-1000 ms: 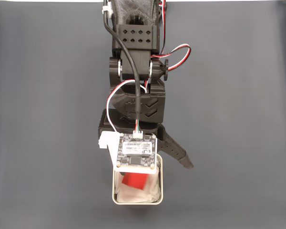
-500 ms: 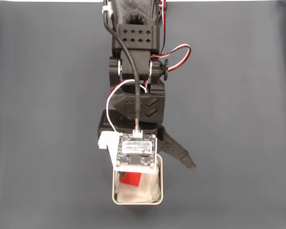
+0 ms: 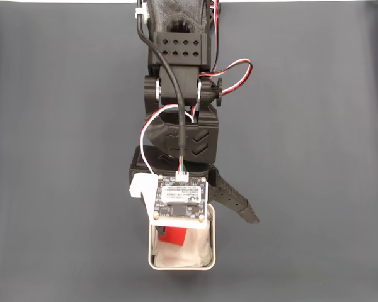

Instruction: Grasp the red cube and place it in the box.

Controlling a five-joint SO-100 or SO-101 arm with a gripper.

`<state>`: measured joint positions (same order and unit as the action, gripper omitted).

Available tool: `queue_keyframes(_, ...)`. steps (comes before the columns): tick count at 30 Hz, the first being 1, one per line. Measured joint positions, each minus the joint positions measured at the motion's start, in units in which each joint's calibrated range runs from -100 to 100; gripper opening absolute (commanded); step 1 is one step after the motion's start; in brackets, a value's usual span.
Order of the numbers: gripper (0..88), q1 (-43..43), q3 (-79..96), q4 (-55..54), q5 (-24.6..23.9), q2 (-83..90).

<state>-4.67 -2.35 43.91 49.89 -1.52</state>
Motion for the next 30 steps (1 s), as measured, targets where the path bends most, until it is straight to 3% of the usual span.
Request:
queue_keyframes(4,46.5,0.0,0.09,0.0,0.0,0.0)
queue_keyframes(7,18.4,0.0,0.72,-0.08,0.0,0.35)
queue_keyframes(10,0.3,0.37,1.81,-0.08,0.34,2.52)
queue_keyframes(19,0.0,2.67,20.43,-4.85,0.15,25.18)
queue_keyframes(30,0.0,5.04,71.25,-8.91,0.15,68.43)
